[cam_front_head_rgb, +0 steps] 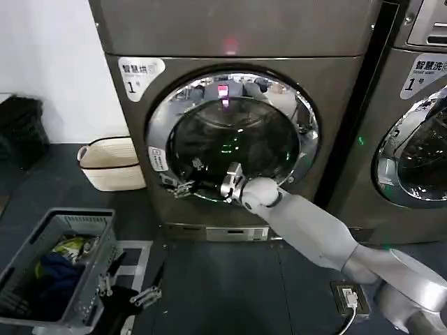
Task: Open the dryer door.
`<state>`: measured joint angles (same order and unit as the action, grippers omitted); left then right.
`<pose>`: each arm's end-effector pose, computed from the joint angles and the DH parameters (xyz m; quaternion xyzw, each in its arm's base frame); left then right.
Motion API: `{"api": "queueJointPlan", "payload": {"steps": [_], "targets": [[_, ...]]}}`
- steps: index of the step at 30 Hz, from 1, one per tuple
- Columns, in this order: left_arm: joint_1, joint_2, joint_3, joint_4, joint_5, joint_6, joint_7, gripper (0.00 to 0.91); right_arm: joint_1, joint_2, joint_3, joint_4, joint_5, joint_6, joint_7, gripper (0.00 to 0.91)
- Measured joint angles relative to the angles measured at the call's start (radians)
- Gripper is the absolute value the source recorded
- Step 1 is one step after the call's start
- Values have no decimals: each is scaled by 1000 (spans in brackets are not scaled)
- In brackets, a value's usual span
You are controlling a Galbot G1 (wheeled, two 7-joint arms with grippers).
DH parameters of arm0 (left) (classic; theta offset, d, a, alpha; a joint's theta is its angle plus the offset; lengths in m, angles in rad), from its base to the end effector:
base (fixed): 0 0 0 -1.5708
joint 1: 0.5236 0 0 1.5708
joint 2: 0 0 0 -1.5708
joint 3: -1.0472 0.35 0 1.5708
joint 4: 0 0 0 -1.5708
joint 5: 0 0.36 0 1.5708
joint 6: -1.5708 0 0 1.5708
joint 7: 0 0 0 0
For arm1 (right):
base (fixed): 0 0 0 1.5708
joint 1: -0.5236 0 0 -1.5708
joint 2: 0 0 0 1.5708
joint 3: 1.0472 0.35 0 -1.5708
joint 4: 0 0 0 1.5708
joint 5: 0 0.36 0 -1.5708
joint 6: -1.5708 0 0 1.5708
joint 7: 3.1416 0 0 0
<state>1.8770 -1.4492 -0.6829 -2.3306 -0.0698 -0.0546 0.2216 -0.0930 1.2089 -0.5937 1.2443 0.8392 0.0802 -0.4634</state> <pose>0.1029 0.0535 -0.2551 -0.0987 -0.9930 -0.0640 0.0094 0.5301 0.1219 -0.1926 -0.5716 0.8173 -0.0580 0.0442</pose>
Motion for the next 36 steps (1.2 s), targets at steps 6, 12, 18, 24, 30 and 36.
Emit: {"api": "queueJointPlan", "payload": {"steps": [6, 12, 18, 24, 30, 36], "targets": [[-1, 0, 0, 0, 0, 0, 0, 907, 15, 29, -7, -28, 0, 2, -2, 907], [-1, 0, 1, 0, -1, 0, 0, 907, 29, 64, -16, -57, -1, 6, -7, 907], [-1, -1, 1, -1, -1, -1, 0, 907, 41, 89, -20, -82, -1, 7, -10, 907], [-1, -2, 3, -1, -1, -2, 0, 907, 50, 100, -27, -100, -2, 6, -38, 907], [-1, -1, 4, -2, -2, -3, 1, 907, 55, 96, -34, -103, 2, 2, -79, 907], [-4, 0, 1, -2, -5, -3, 1, 907, 60, 92, -41, -95, 10, 2, -97, 907]]}}
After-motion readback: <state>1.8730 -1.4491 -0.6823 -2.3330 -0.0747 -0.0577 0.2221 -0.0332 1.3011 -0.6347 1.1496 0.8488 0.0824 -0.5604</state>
